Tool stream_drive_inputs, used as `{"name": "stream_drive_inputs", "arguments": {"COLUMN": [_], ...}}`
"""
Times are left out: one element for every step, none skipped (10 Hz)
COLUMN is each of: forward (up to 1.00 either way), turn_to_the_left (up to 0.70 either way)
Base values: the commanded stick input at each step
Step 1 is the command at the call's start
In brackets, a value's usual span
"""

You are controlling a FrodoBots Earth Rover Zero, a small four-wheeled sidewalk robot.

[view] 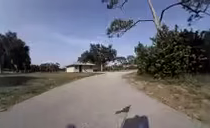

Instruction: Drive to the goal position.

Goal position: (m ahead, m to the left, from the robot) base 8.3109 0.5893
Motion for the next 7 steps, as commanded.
{"name": "stream_drive_inputs", "arguments": {"forward": [1.00, 1.00, 1.00, 1.00, 1.00, 1.00, 1.00], "turn_to_the_left": [-0.08, -0.08, -0.08, -0.08, -0.08, -0.08, -0.08]}}
